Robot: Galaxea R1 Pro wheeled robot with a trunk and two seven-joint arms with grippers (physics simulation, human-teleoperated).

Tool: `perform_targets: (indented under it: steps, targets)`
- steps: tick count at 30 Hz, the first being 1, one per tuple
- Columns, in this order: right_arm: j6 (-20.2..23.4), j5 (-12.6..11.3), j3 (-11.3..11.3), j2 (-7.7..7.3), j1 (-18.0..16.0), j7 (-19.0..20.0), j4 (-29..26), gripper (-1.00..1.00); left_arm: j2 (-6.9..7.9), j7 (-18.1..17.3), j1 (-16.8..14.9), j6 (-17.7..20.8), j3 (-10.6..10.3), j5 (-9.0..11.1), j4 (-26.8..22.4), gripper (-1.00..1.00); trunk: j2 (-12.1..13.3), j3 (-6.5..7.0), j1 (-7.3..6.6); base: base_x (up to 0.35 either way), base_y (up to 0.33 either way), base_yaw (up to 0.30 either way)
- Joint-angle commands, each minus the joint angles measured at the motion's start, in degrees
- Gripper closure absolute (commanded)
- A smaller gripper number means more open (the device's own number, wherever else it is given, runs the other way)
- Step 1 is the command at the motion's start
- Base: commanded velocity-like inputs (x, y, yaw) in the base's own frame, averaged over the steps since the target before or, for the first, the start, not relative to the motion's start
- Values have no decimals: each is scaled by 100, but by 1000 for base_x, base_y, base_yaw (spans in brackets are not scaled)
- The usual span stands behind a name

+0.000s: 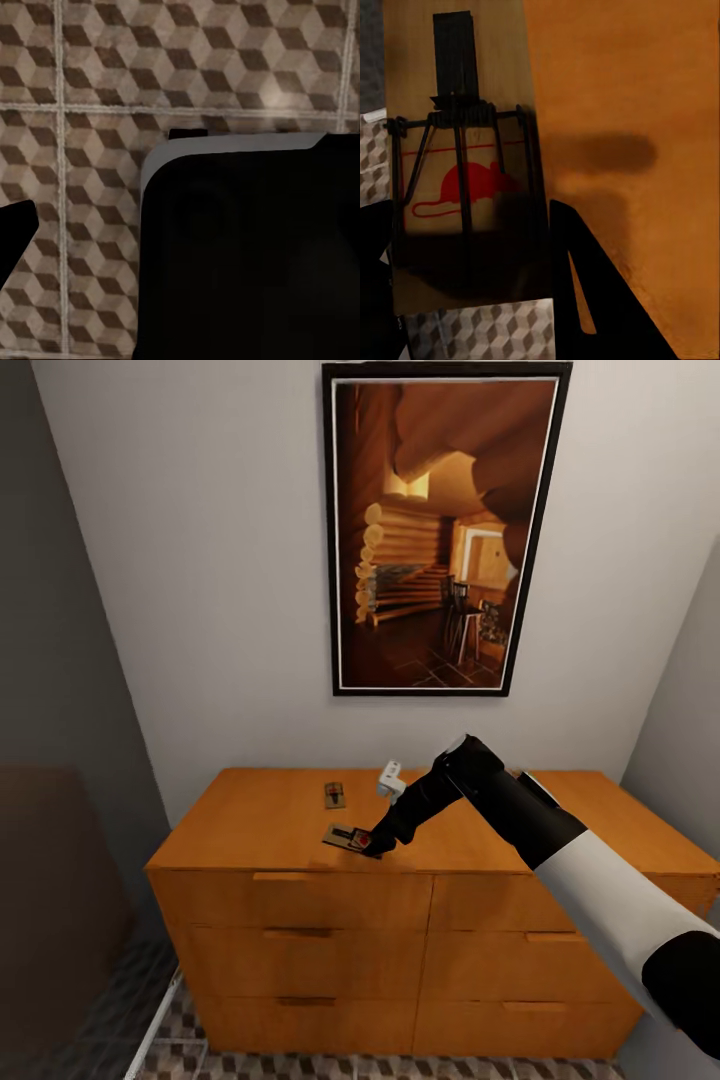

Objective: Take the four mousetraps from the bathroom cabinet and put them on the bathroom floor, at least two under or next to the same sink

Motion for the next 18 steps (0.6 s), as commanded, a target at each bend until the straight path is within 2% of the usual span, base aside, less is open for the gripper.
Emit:
perform_targets:
  steps: [1,18]
  targets:
    - [63,41,2,-2,-5,50,-9,100,-1,17,-10,-40,0,-4,25,-100,-4,-6,-4,-322,0,0]
    - [54,41,18,10,-5,31,-9,100,-1,17,-9,-40,2,-4,25,-100,-4,-6,-4,-322,0,0]
